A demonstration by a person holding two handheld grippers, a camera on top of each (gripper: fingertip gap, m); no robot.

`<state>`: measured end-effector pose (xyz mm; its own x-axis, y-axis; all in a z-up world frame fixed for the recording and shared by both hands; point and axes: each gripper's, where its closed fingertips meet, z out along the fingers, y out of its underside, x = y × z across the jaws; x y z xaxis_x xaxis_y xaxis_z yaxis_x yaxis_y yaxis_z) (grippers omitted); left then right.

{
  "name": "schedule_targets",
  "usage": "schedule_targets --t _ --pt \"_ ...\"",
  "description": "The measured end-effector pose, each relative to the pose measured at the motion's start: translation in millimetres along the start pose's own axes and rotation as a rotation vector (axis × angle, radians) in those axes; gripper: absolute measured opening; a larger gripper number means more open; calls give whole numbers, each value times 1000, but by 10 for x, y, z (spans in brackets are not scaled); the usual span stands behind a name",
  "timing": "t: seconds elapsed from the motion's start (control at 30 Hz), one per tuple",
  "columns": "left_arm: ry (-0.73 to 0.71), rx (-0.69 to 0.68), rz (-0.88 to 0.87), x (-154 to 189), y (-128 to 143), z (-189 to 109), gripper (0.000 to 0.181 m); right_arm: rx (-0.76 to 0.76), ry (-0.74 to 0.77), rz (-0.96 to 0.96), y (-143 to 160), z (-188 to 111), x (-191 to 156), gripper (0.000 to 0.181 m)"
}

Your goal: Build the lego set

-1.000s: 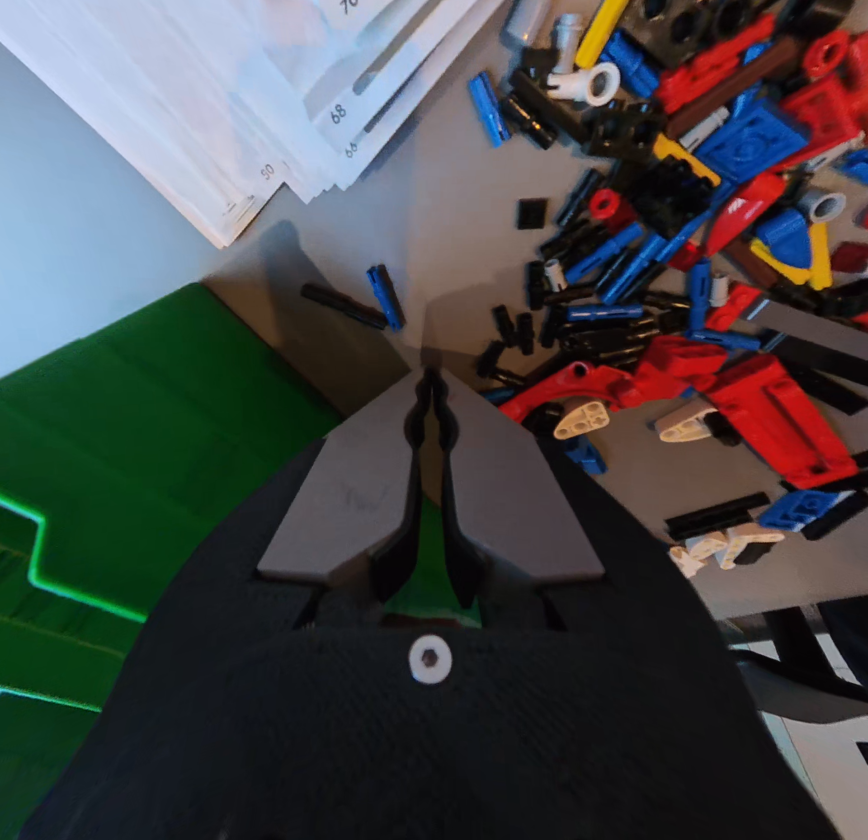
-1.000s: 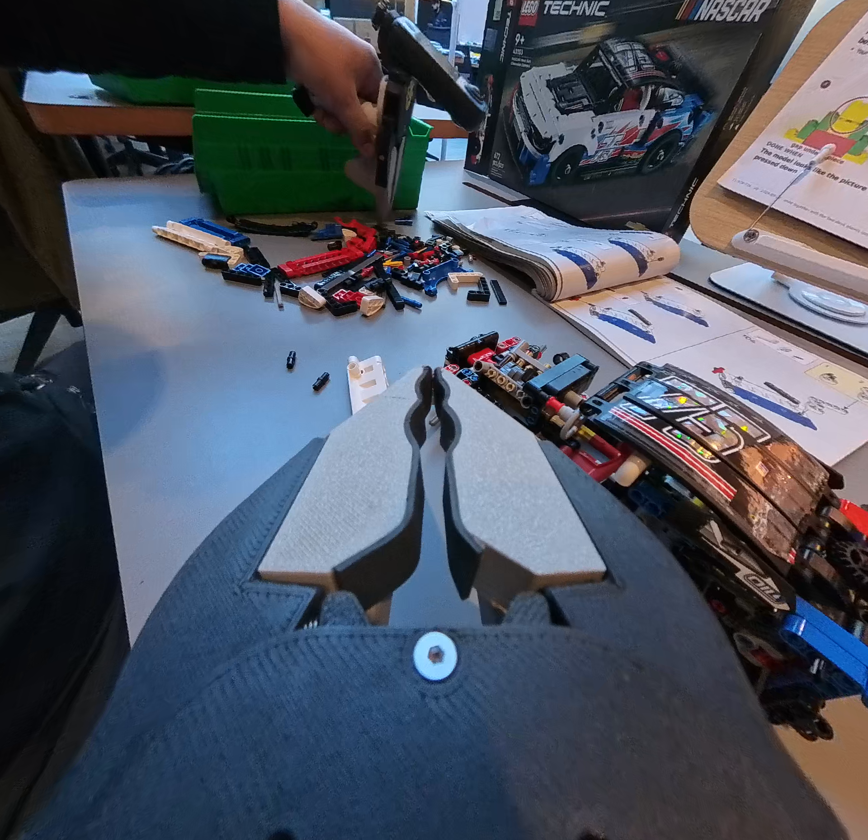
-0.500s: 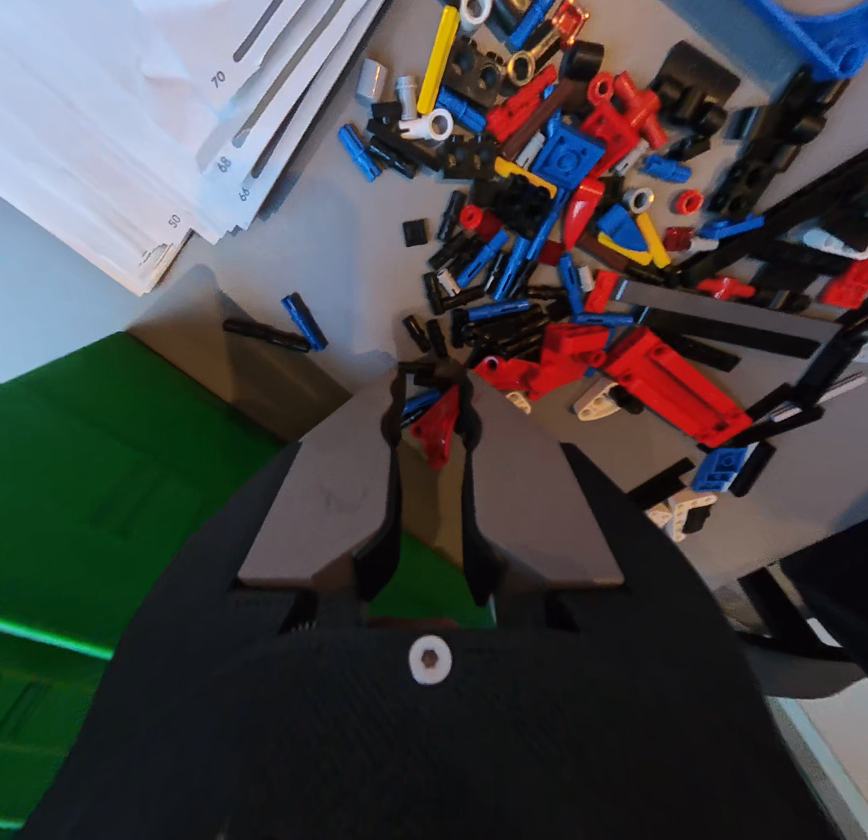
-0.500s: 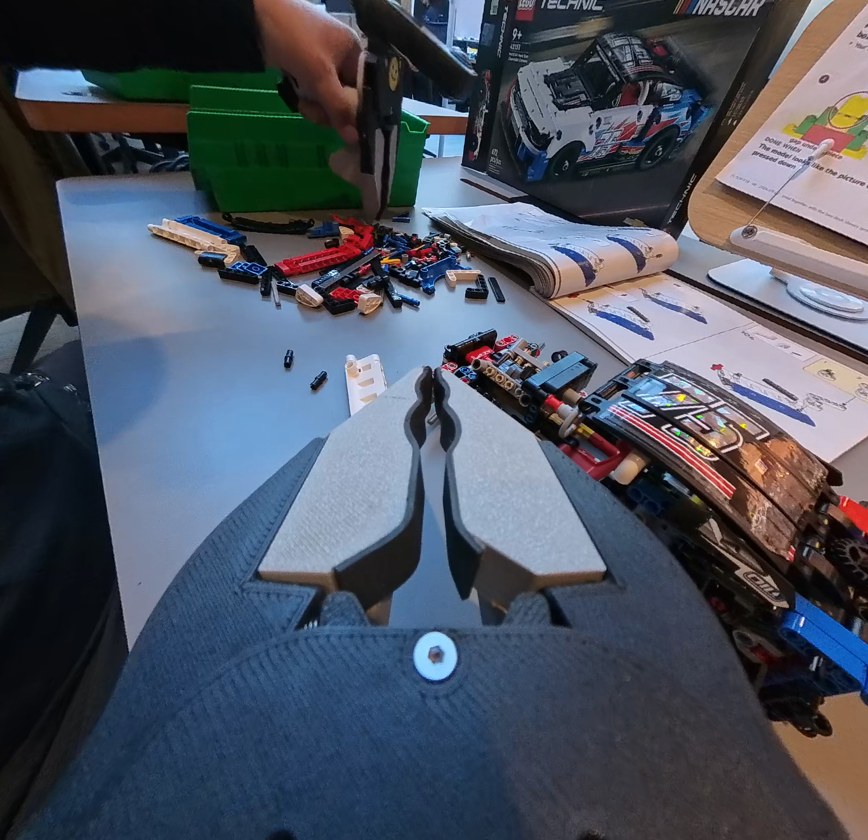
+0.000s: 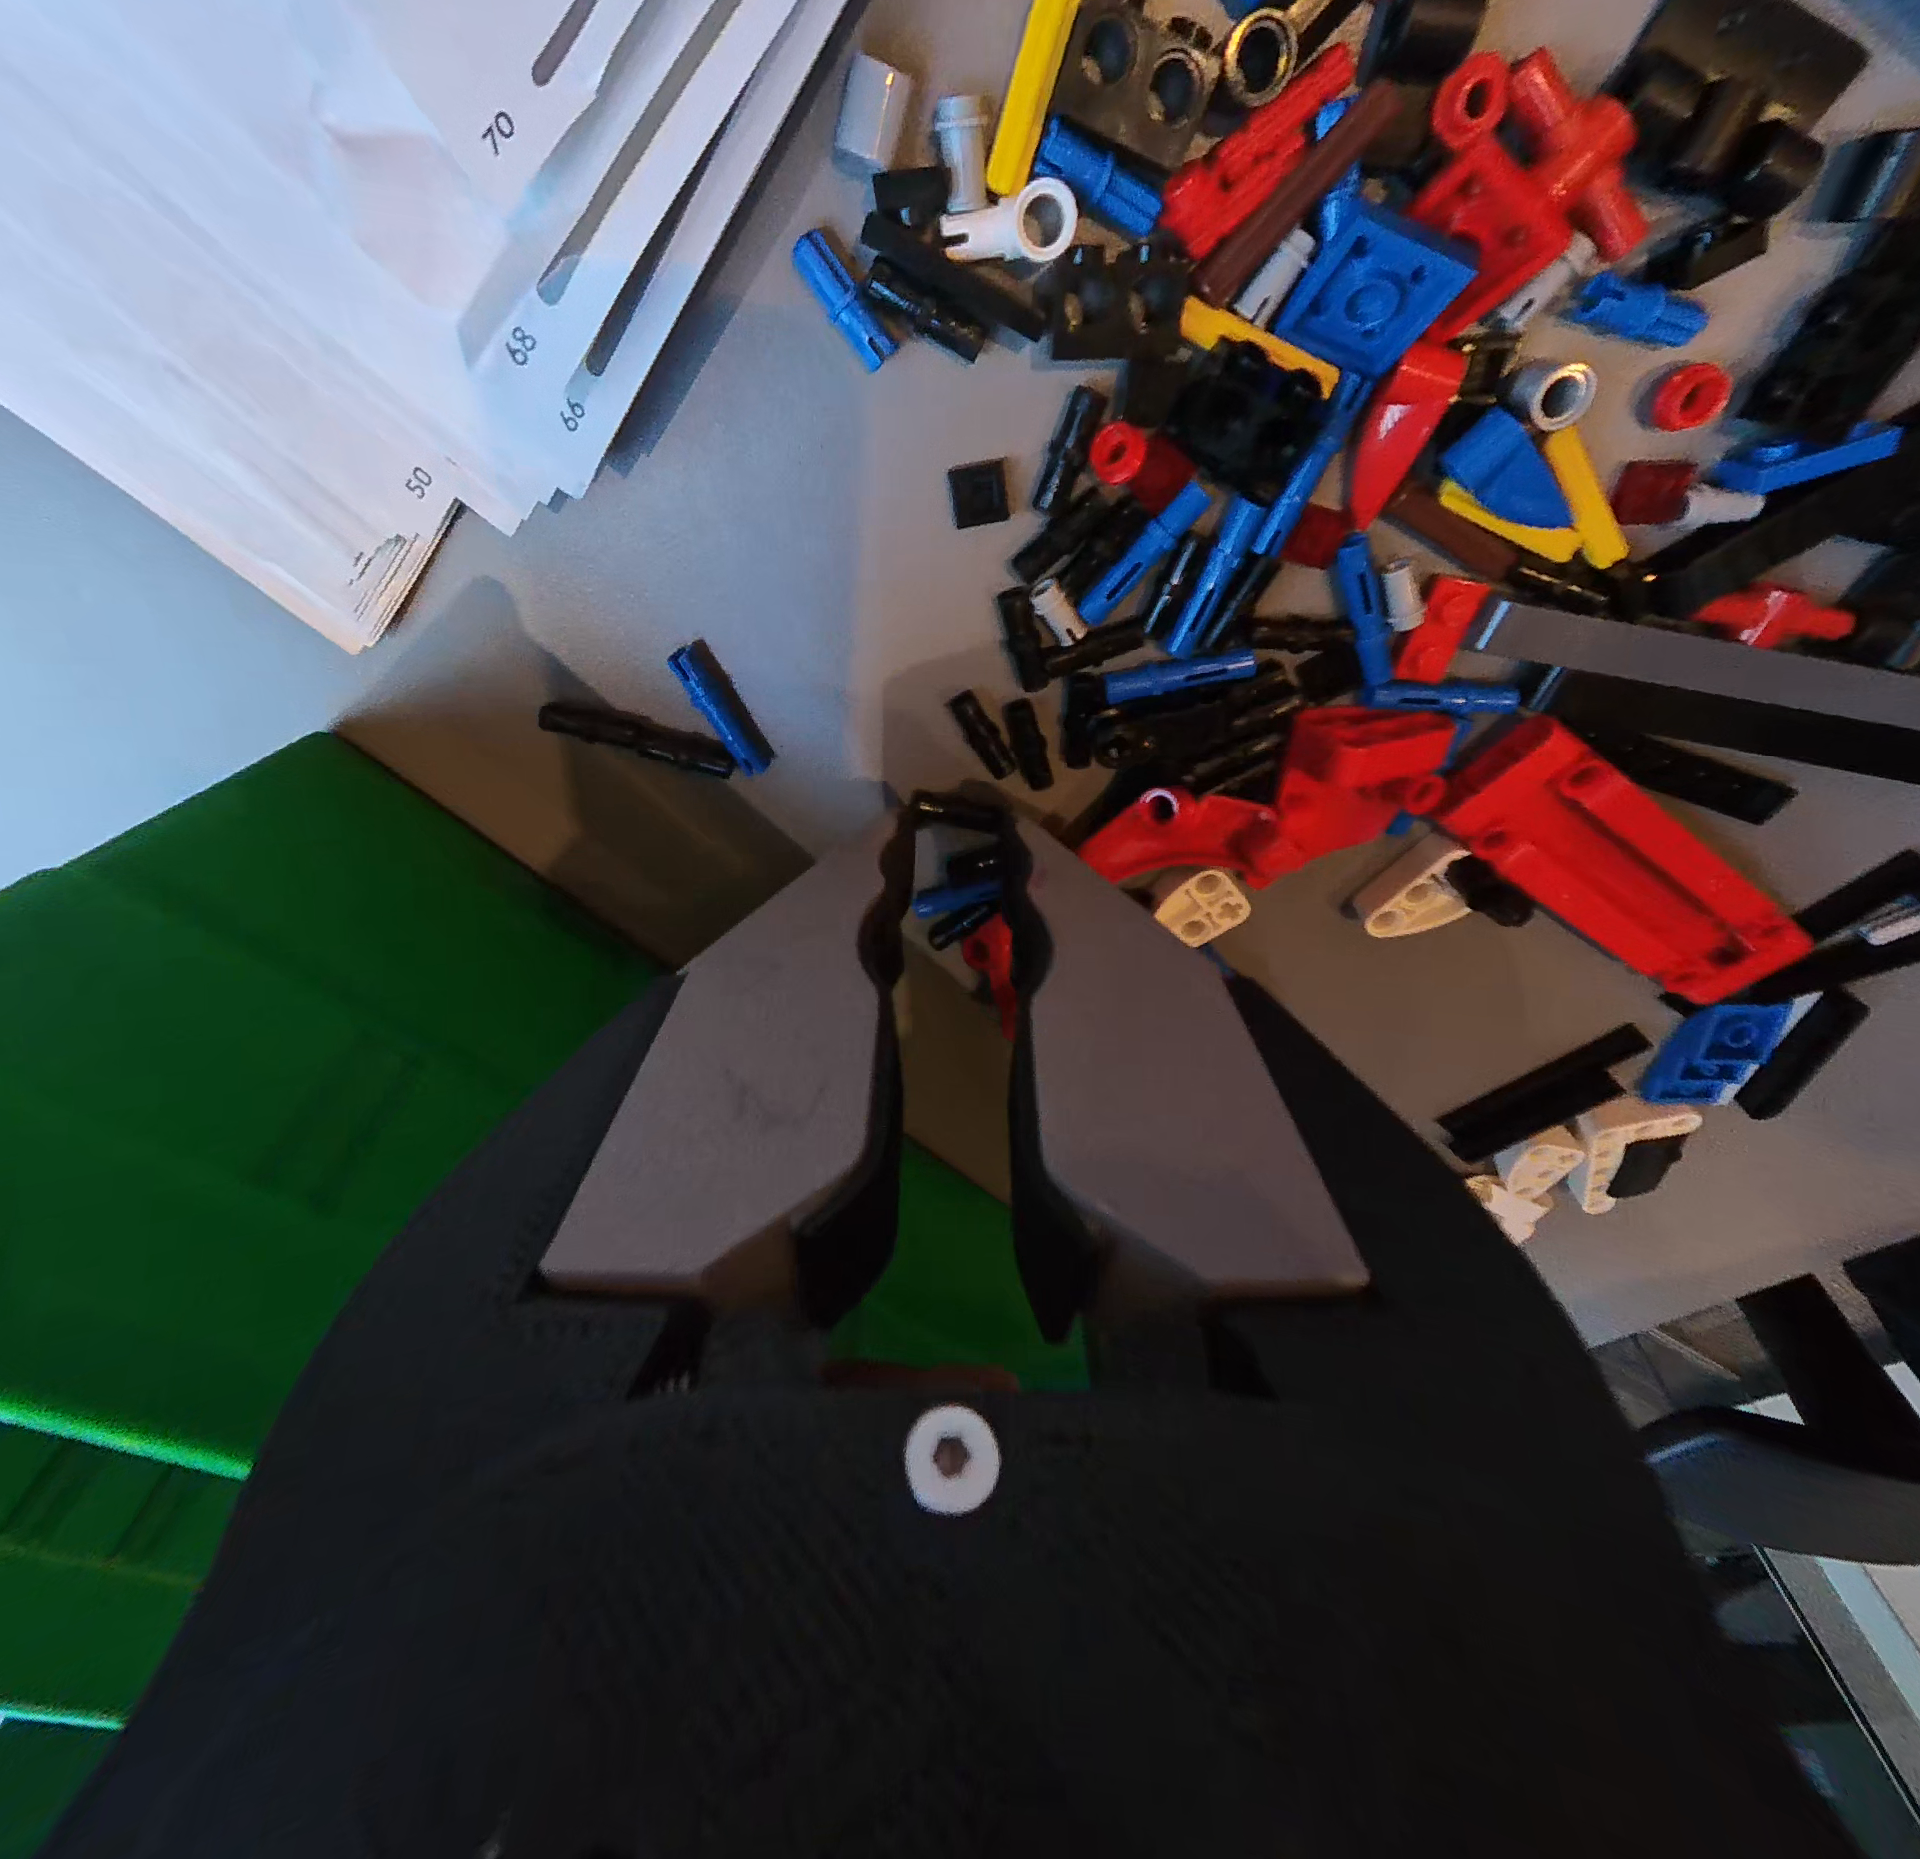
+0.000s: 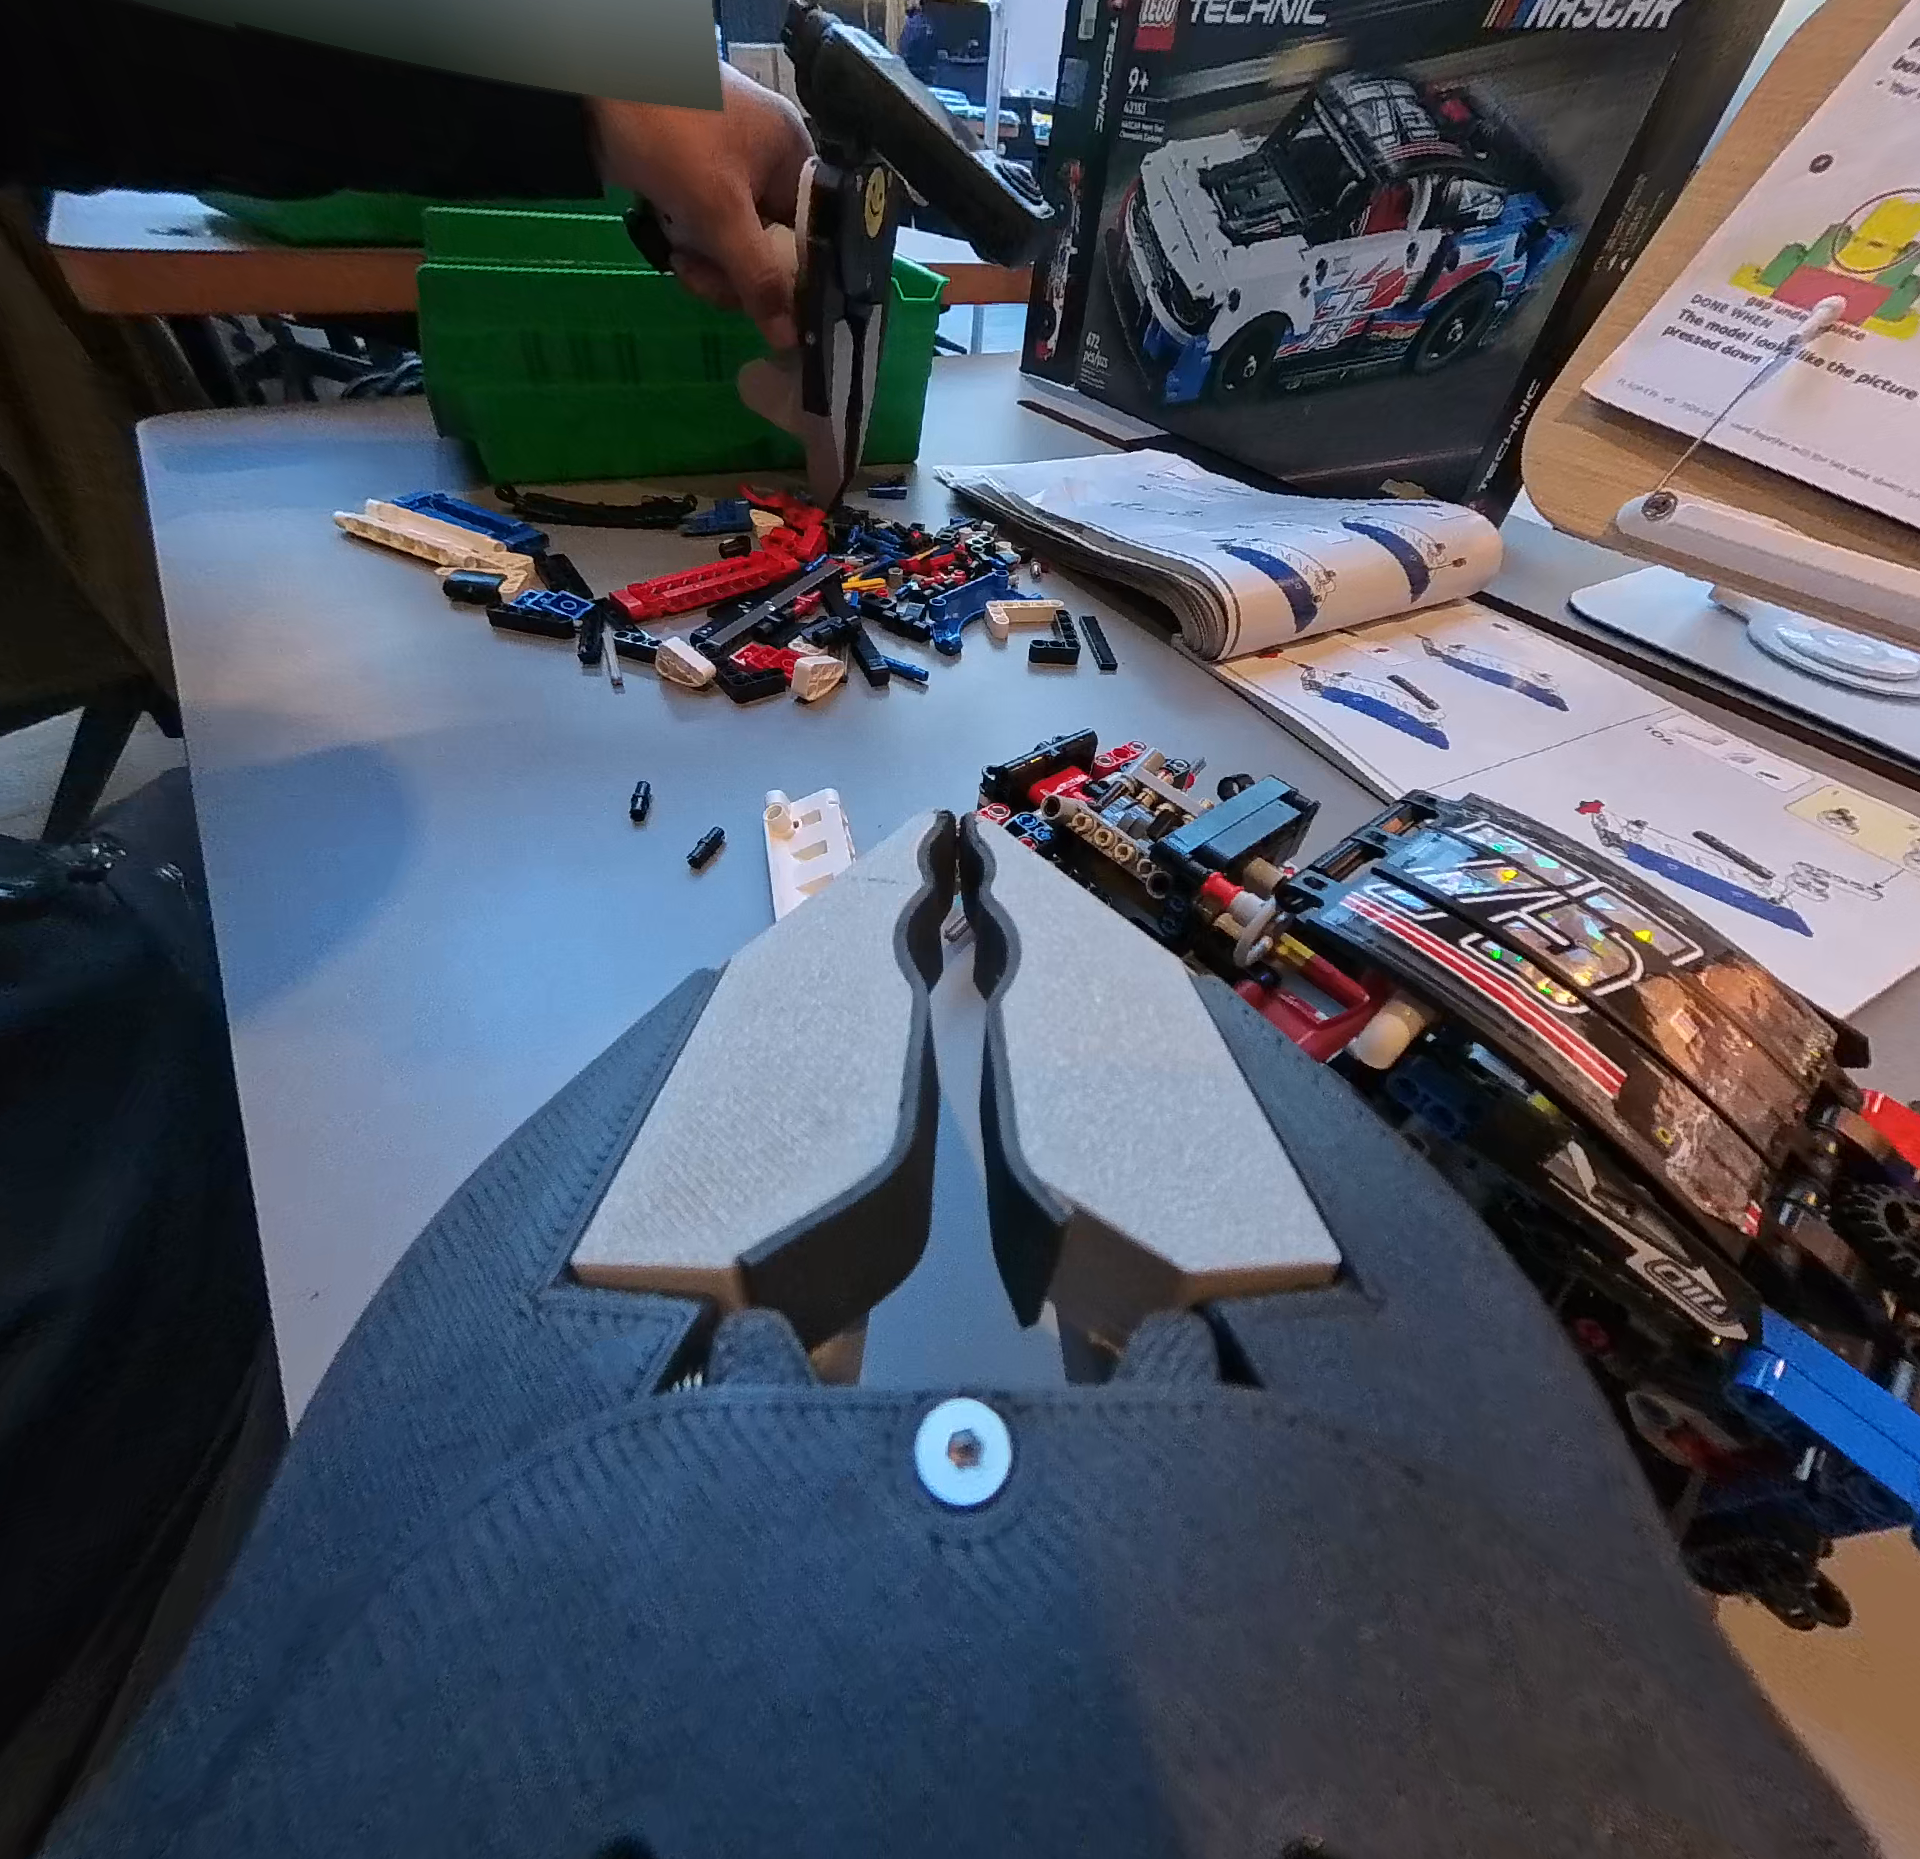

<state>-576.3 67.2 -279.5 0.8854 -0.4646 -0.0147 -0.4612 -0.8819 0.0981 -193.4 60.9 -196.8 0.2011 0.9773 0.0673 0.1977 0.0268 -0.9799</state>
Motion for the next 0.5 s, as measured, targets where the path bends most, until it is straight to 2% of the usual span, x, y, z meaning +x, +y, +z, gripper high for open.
schedule_targets --t 0.17,0.27,0.33,0.4,0.5 --pt "-9 20 -4 20 -2 -89 13 -2 4 -1 1 1 3 0" --pt "25 111 24 289 -138 -348 13 -4 8 -1 4 3 9 0" --pt "50 185 109 667 -280 -530 13 -7 7 2 8 7 11 0" --pt "82 266 247 1192 -443 -640 13 -9 8 4 10 10 14 0" --pt "172 341 441 2000 -613 -602 12 -10 10 4 11 11 18 0"
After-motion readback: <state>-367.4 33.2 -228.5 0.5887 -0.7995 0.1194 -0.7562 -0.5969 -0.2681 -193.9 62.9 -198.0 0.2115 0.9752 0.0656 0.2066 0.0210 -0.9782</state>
